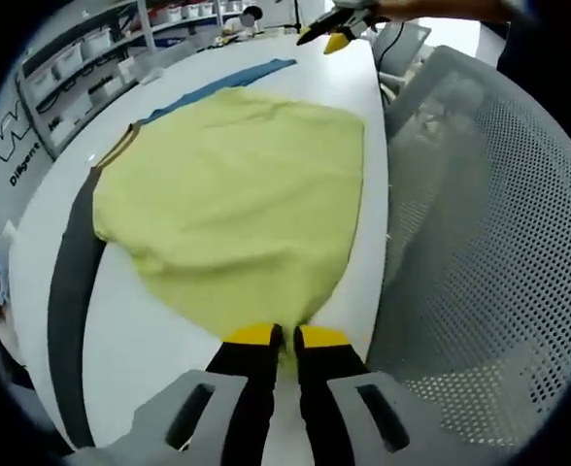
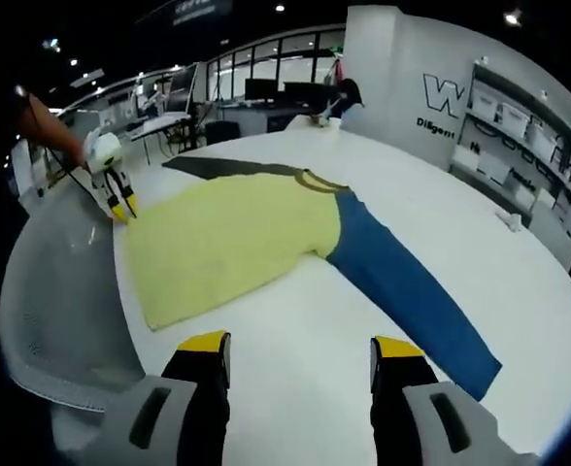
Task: Fold the garment on the visible template until the final outline fits inside the template.
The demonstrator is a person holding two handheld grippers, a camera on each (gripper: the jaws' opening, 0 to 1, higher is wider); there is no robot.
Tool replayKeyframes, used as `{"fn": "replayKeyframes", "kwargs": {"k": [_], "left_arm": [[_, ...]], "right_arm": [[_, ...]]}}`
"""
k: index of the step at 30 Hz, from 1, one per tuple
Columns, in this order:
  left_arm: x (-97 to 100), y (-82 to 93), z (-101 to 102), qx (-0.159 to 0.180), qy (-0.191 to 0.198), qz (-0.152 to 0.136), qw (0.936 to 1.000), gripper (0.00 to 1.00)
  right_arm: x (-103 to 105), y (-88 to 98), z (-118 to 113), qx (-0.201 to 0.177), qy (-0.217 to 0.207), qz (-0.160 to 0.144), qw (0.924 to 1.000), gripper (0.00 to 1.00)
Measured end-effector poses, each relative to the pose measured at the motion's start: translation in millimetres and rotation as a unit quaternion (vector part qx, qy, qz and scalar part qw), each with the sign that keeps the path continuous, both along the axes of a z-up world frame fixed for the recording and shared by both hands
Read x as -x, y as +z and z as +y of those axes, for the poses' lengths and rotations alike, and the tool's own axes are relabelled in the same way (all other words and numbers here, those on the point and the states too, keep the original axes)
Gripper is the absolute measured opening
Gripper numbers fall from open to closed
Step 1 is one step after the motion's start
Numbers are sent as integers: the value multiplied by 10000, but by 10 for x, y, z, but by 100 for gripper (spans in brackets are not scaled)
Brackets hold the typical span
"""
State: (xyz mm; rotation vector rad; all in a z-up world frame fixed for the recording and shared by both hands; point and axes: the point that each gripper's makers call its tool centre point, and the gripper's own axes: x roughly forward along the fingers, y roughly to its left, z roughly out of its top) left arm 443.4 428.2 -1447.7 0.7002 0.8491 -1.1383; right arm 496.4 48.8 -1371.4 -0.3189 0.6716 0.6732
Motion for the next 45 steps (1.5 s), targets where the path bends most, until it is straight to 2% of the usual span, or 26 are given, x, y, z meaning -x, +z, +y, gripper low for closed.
{"fn": "replayKeyframes", "kwargs": {"k": [1, 7, 12, 17, 21, 25, 27, 31, 34, 39, 41, 44, 45], "left_arm": [[-27, -2, 10, -13, 98, 3, 10000, 4], [-30, 2, 47, 90, 852, 532, 9949, 3], [7, 8, 78, -7, 995, 616, 9931, 3], [23, 11, 82, 30, 1246, 796, 9890, 3], [41, 95, 28, 147, 1242, 843, 9886, 3], [-31, 292, -61, 530, 1353, 878, 9855, 3], [-109, 408, -99, 743, 1465, 849, 9827, 3], [-277, 650, -174, 1175, 1737, 804, 9744, 3], [-353, 787, -204, 1325, 1794, 736, 9720, 3], [-442, 1030, -292, 1601, 1844, 609, 9678, 3], [-493, 1101, -319, 1726, 1920, 601, 9642, 3], [-570, 1216, -355, 1985, 2109, 649, 9549, 3], [-602, 1265, -363, 2068, 2170, 654, 9518, 3]], "right_arm": [[12, -12, 27, -26, 21, 25, 10000, 54], [164, -114, 247, -140, 230, 201, 9994, 56], [279, -224, 461, -211, 456, 359, 9981, 57], [388, -347, 684, -196, 712, 481, 9961, 57], [469, -404, 835, -144, 980, 552, 9935, 58], [481, -421, 941, -59, 1198, 500, 9915, 59], [461, -407, 1005, -174, 1214, 530, 9910, 60], [479, -417, 1155, -299, 1271, 537, 9900, 69], [523, -446, 1252, -310, 1436, 506, 9879, 74], [498, -488, 1341, -422, 1364, 544, 9883, 83], [485, -518, 1399, -447, 1337, 565, 9884, 87], [446, -608, 1412, -84, 1436, 498, 9884, 89], [420, -627, 1448, -98, 1415, 482, 9887, 89]]}}
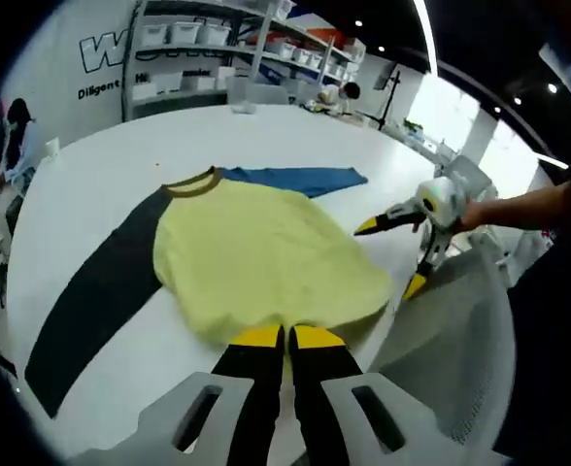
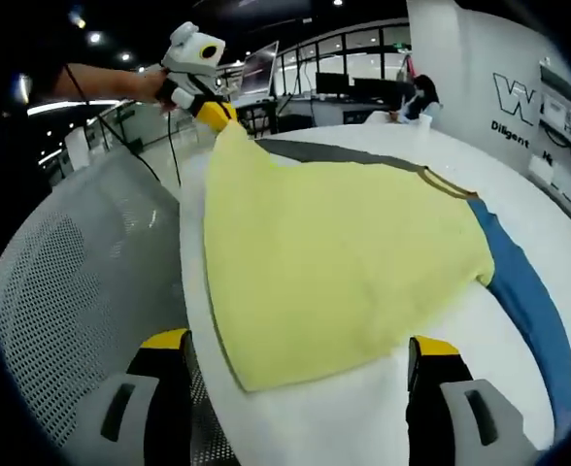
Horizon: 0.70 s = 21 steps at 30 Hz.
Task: Fold the garment on the visible template until the final outline fits inside the template.
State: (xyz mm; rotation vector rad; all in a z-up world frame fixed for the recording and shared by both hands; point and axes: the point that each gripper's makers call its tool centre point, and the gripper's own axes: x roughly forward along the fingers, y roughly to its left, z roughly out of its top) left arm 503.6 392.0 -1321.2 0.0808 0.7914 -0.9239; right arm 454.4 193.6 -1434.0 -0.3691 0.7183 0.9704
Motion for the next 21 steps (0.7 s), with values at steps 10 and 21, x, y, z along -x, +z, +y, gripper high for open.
{"fn": "replayKeyframes", "kwargs": {"k": [10, 21], "left_arm": [[-161, 275, 12, 284, 124, -209, 9993, 3], [-279, 314, 55, 331, 230, -275, 9988, 3]], "right_arm": [[-228, -83, -215, 307, -508, -96, 9982, 67], [-277, 24, -441, 593, -646, -174, 9960, 0]]}}
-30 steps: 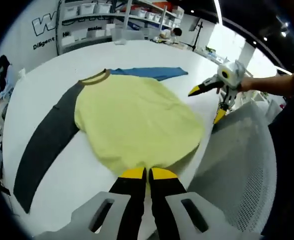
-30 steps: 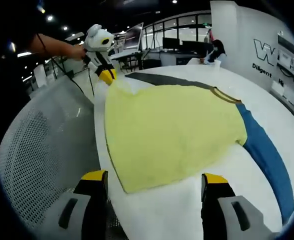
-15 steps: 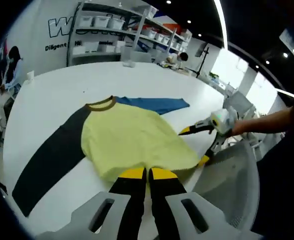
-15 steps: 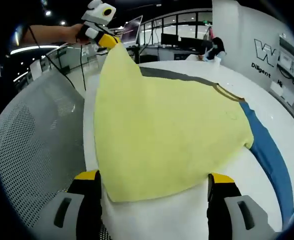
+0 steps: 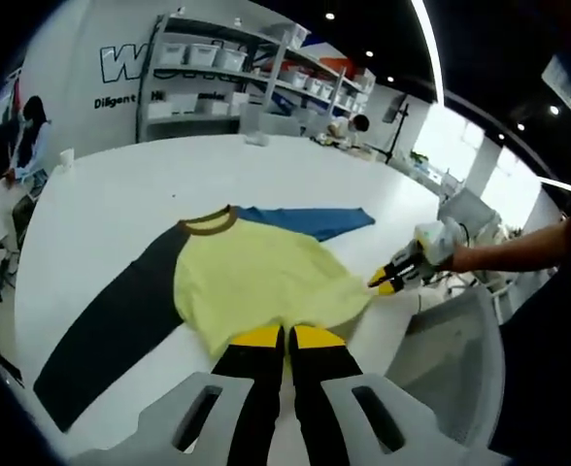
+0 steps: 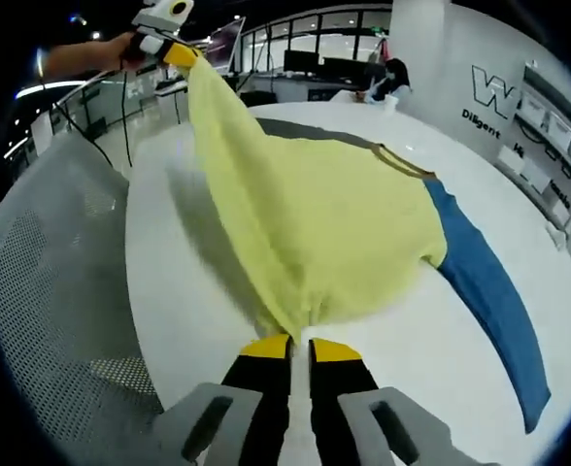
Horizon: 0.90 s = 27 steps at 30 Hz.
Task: Fold the garment on the visible template until the final outline fits inside the template.
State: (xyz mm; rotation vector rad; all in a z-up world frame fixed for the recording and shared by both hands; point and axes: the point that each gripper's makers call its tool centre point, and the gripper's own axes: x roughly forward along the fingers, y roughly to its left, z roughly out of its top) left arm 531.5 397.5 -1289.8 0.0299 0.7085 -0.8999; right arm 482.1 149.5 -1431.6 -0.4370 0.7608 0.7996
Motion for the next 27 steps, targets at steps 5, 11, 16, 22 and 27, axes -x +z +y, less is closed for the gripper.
{"fn": "replayKeyframes", "kwargs": {"k": [5, 11, 16, 22, 27], "left_arm": [[-14, -49, 36, -35, 30, 30, 10000, 3], [-3, -67, 108, -50, 63, 32, 10000, 3], [-25, -12, 98, 53, 91, 21, 9999, 3], [-64, 44, 44, 113, 100, -51, 9999, 3], [-81, 31, 28, 94, 109, -35, 9999, 3]], "right_arm": [[-18, 141, -48, 53, 103, -199, 9997, 0], [-148, 577, -208, 88, 86, -763, 9970, 0], [-180, 819, -214, -361, 27, -637, 9973, 0], [135, 562, 139, -948, 262, -80, 9951, 0], [398, 120, 458, -993, 167, 702, 9924, 30]]}}
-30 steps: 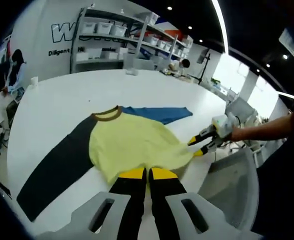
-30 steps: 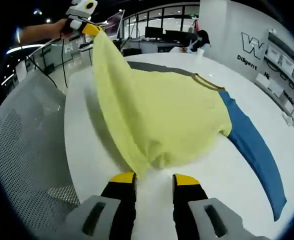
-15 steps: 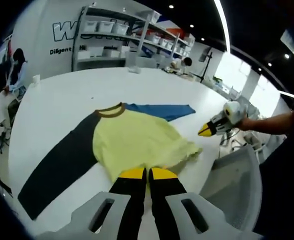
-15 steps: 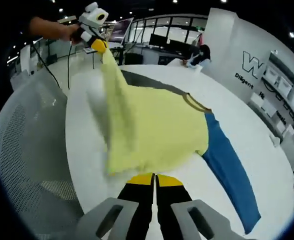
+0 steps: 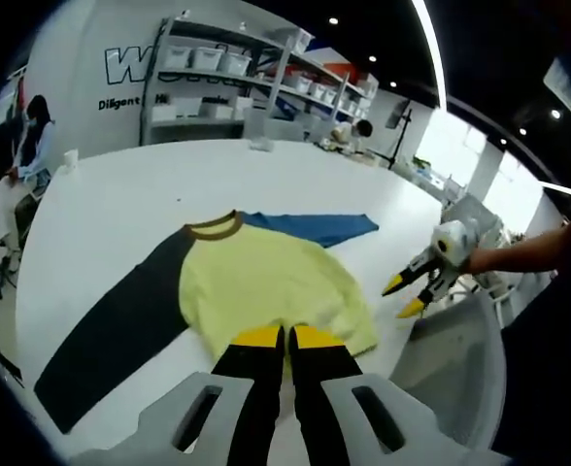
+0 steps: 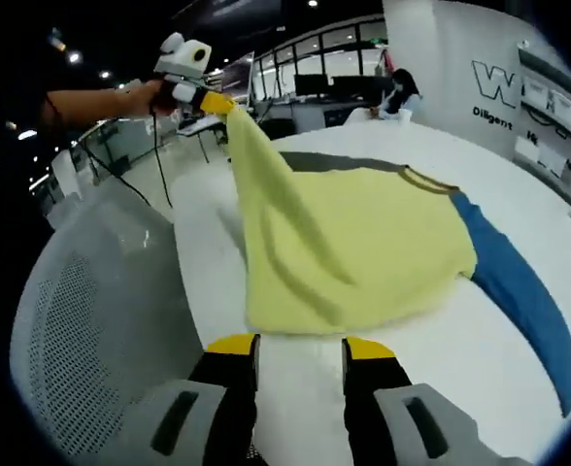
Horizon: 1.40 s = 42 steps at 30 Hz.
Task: Fold the garment on the visible template until the final outline fits inside the template.
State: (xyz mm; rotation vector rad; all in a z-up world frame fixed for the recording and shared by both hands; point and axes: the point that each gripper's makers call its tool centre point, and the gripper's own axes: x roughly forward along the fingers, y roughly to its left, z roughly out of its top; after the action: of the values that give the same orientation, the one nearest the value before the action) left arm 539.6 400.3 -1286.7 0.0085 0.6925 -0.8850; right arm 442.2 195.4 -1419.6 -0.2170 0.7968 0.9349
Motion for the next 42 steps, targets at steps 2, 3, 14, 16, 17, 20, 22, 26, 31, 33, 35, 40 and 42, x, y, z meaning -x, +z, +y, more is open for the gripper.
{"fn": "replayKeyframes", "kwargs": {"k": [2, 3, 14, 16, 17, 20, 22, 26, 31, 33, 35, 40, 42], "left_arm": [[1, -9, 1, -24, -3, 2, 10000, 3], [4, -14, 2, -31, -6, 10, 10000, 3], [-17, 31, 32, -65, 0, -40, 10000, 3], [-26, 44, 37, -56, 19, -57, 10000, 3], [-25, 51, 35, -40, 29, -51, 10000, 3], [-17, 42, 34, -68, 17, -60, 10000, 3], [-12, 31, 40, -77, 10, -54, 10000, 3], [-18, 23, 67, -63, 47, -45, 10000, 3], [-34, 33, 88, -49, 70, -68, 9999, 3], [-46, 45, 92, -4, 94, -70, 9999, 3], [-49, 53, 84, 30, 113, -69, 9999, 3], [-9, 45, 56, 53, 37, -58, 10000, 3], [27, 0, 73, 51, 7, -13, 10000, 3]], "right_arm": [[18, -62, 113, -7, 5, 30, 10000, 30], [28, -96, 178, -5, 17, 54, 10000, 31], [-184, -255, 257, 405, -253, 104, 9988, 16], [-260, -262, 211, 438, -374, 72, 9983, 12], [-275, -279, 184, 521, -395, 75, 9978, 7], [-318, -263, 116, 694, -357, -93, 9969, 0], [-344, -220, 80, 704, -408, -130, 9966, 0], [-511, 13, -18, 580, -578, -541, 9952, 0], [-807, 557, -209, 336, -858, -1171, 9888, 0], [-888, 727, -266, 246, -914, -1363, 9861, 0], [-935, 872, -340, 245, -917, -1415, 9854, 0], [-969, 1208, -488, 330, -731, -1772, 9809, 0], [-926, 1270, -520, 274, -651, -1757, 9819, 0]]}}
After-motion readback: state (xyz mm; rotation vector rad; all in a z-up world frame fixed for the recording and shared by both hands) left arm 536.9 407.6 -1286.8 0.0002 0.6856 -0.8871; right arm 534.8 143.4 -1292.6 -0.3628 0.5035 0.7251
